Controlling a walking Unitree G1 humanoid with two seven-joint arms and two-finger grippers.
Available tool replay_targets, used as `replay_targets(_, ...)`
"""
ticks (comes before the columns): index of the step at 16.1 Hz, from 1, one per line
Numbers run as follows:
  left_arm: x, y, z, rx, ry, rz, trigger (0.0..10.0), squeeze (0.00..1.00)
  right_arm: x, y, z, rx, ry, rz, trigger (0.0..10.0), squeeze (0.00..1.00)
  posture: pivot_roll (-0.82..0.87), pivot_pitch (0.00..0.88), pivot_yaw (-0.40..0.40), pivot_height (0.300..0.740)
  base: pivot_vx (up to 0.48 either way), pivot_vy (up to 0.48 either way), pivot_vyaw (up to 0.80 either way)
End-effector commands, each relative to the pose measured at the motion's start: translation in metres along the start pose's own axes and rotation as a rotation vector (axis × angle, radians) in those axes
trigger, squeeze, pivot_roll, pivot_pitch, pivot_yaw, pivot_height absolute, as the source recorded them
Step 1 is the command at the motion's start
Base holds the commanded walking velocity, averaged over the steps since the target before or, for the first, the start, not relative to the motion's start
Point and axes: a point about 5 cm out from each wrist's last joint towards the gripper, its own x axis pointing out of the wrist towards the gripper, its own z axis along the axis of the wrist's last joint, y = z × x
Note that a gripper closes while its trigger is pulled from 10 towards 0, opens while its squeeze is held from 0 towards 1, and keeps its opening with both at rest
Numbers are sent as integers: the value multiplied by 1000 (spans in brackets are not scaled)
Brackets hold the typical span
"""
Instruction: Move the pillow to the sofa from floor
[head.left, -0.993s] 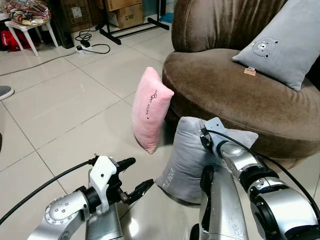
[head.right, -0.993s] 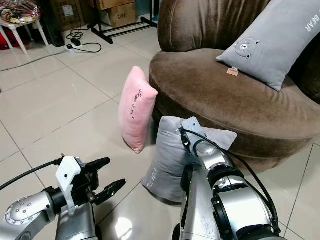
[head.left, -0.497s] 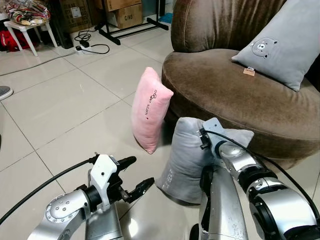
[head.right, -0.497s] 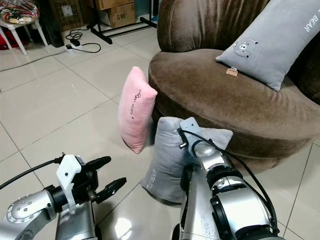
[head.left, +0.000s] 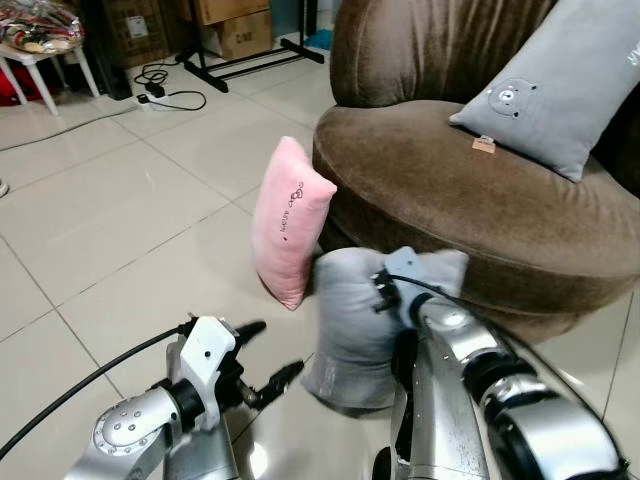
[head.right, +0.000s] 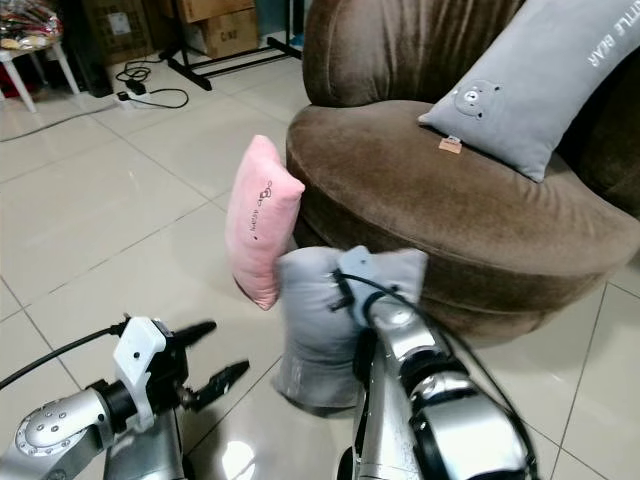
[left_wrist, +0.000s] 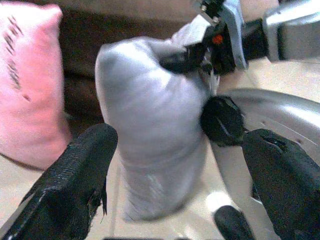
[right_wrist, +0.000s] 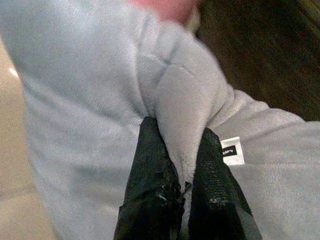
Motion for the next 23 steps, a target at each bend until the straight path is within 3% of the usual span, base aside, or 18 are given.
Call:
replay_targets(1,0,3,-4,20,6,44,10000,0,1,8,10,32,-77,60,0,0,27,0,-50,374,0,0,0)
replay_targets(2,0,4,-3,18,-3,64,10000,0,1,11,16,47,-128,85,0,0,28,0,-53,374,0,0,0)
replay_targets(4,0,4,-3,18,-3,64,10000,0,1,11,16,47,-128,85,0,0,28,0,-53,374,0,0,0)
replay_targets(5,1,6,-1,40,-34,113,10000,0,-4,15,33,128,-267,121,0,0,32,0,-60,374,0,0,0)
replay_targets(6,1,8,2,53,-64,160,10000,0,-19,10,56,243,-429,112,0,0,33,0,-62,374,0,0,0)
replay_targets(8,0,14,12,85,-129,249,10000,0,-53,-16,93,340,-633,35,0,0,28,0,-63,374,0,0,0)
replay_targets(11,1,20,22,103,-177,290,10000,0,-101,-47,146,364,-847,-21,0,0,21,0,-62,374,0,0,0)
replay_targets(13,2,20,24,111,-185,289,10000,0,-116,-57,164,358,-912,-63,0,0,13,0,-55,374,0,0,0)
replay_targets(15,7,22,35,139,-224,299,10000,0,-178,-95,227,358,-1207,-262,0,0,16,0,-58,374,0,0,0)
replay_targets(16,7,23,39,146,-240,306,10000,0,-199,-102,243,362,-1293,-310,0,0,18,0,-60,374,0,0,0)
replay_targets(18,6,26,45,163,-253,314,10000,0,-221,-107,258,305,-1363,-439,0,0,20,0,-61,374,0,0,0)
replay_targets(19,5,27,46,168,-257,322,10000,0,-222,-104,259,267,-1366,-485,0,0,18,0,-60,374,0,0,0)
replay_targets(20,4,29,46,171,-257,329,10000,0,-197,-96,246,160,-1217,-514,0,0,17,0,-59,374,0,0,0)
replay_targets(21,4,30,46,175,-251,328,10000,0,-173,-91,230,174,-1089,-477,7098,0,18,0,-59,374,0,0,0)
replay_targets(22,4,30,45,178,-249,327,10000,0,-155,-87,217,183,-995,-451,10000,0,16,0,-58,374,0,0,0)
replay_targets(23,4,32,45,185,-246,330,10000,0,-114,-68,177,206,-782,-351,10000,0,21,0,-58,374,0,0,0)
